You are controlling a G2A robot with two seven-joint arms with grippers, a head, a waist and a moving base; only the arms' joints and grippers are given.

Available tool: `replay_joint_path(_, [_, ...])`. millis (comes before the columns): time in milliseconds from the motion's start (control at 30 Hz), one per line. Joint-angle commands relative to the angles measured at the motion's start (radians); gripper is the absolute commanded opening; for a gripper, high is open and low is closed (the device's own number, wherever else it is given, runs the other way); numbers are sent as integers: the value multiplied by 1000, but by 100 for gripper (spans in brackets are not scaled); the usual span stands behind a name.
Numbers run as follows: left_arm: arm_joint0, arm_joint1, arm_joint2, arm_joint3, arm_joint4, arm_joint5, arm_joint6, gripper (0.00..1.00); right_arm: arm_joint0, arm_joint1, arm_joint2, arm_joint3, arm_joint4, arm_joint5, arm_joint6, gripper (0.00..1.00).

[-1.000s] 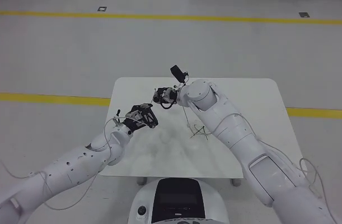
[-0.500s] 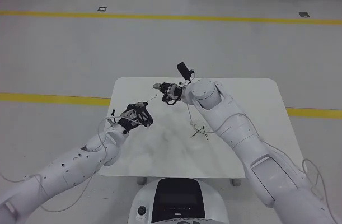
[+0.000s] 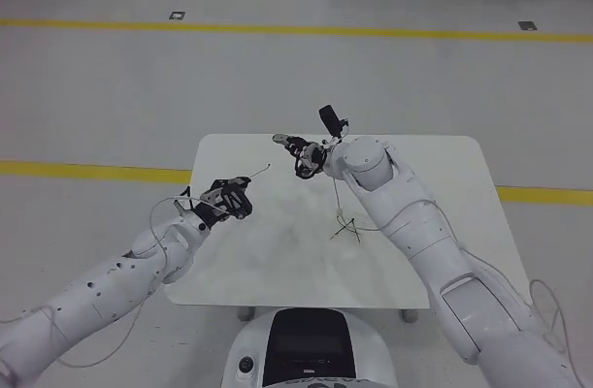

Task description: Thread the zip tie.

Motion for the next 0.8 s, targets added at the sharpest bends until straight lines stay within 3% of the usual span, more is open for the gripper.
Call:
replay_joint_path(0, [4, -3, -6, 3, -15, -15, 0, 0, 0, 0, 0, 0, 0, 0, 0, 100])
replay_joint_path(133, [-3, -9, -53, 55, -142, -81, 40, 0, 0, 0, 0, 0, 0, 0, 0, 100])
replay_joint_path(267, [-21, -14, -84, 114, -220, -188, 55, 0, 0, 0, 0, 0, 0, 0, 0, 100])
replay_joint_path(367, [-34, -19, -108, 162, -300, -300, 102, 0, 0, 0, 0, 0, 0, 0, 0, 100])
replay_joint_path(433, [-44, -21, -125, 206, -351, -394, 143, 0, 0, 0, 0, 0, 0, 0, 0, 100])
replay_joint_path(567, [-64, -28, -146, 299, -430, -541, 206, 0, 0, 0, 0, 0, 0, 0, 0, 100])
replay_joint_path(767, [-83, -31, -72, 361, -585, -541, 304, 0, 0, 0, 0, 0, 0, 0, 0, 100])
